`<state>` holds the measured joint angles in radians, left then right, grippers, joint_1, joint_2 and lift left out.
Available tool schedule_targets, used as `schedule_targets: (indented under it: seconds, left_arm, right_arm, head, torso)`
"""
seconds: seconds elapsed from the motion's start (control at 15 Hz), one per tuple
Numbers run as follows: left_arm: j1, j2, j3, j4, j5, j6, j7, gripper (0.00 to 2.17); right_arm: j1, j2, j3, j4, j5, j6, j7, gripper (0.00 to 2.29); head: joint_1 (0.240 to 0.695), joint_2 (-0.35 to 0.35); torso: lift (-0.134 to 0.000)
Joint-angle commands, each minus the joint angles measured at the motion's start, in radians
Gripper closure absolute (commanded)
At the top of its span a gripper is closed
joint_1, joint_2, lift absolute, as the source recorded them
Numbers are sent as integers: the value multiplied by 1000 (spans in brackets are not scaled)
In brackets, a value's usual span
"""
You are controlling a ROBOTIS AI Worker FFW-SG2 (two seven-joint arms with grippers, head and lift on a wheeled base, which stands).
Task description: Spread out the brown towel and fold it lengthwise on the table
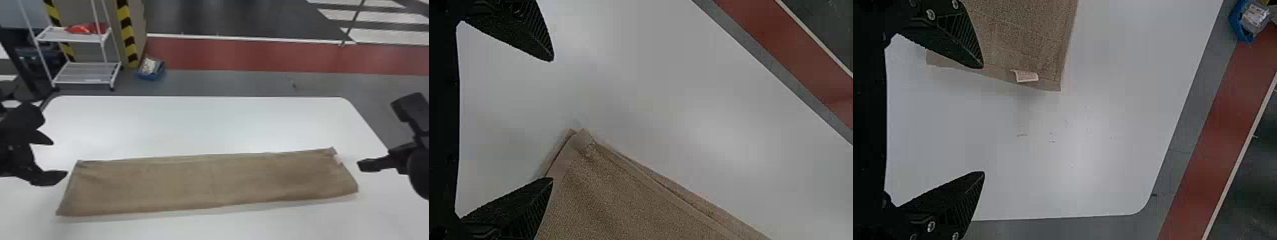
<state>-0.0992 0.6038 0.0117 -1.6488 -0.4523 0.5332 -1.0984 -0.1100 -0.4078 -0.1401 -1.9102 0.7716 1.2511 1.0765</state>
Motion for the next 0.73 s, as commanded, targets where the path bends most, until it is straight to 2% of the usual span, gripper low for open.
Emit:
schedule_targets:
  seconds: [0.0,0.67]
  left_arm:
    - [1,-1,-1,4,4,0,2,22]
    - [0,4,4,7,18,-3,5,22]
  right_arm:
    - [-2,1,-4,5,0,-9,-1,147]
    - [-11,3,-13,17,-9,-25,-3,147]
  head:
    - [695,-78]
    - [695,-81]
  torso:
    - [-124]
    - [-124]
